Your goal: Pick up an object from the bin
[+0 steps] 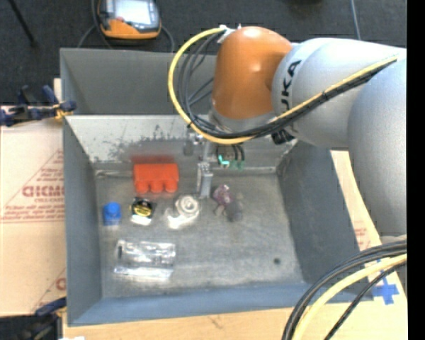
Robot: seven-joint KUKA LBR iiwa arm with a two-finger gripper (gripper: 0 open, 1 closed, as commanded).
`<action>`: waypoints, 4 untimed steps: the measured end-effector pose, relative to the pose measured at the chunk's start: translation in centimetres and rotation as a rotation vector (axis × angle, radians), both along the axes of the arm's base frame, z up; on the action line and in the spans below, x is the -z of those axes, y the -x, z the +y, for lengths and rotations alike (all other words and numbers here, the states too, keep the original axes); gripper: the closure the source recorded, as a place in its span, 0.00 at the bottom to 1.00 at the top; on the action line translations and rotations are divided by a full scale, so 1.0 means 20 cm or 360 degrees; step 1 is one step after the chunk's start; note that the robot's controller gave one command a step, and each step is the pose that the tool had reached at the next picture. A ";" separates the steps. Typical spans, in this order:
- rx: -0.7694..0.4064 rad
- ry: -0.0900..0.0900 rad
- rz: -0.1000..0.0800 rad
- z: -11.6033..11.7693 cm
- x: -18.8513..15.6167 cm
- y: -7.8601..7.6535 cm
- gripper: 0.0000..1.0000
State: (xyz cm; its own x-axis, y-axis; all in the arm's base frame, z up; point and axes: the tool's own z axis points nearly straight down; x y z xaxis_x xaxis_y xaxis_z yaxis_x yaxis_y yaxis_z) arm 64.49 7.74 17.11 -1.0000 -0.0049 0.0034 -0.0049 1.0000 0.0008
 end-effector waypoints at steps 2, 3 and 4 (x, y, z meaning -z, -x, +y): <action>-0.1013 -0.0002 -0.0010 0.13 0.50 0.19 0.00; -0.1004 -0.0004 -0.0013 0.12 0.50 0.19 1.00; -0.1064 0.0005 -0.0025 0.09 -0.09 0.13 1.00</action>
Offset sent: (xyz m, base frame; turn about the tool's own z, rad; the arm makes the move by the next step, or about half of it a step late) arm -0.0146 -0.0294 -0.1011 -0.2668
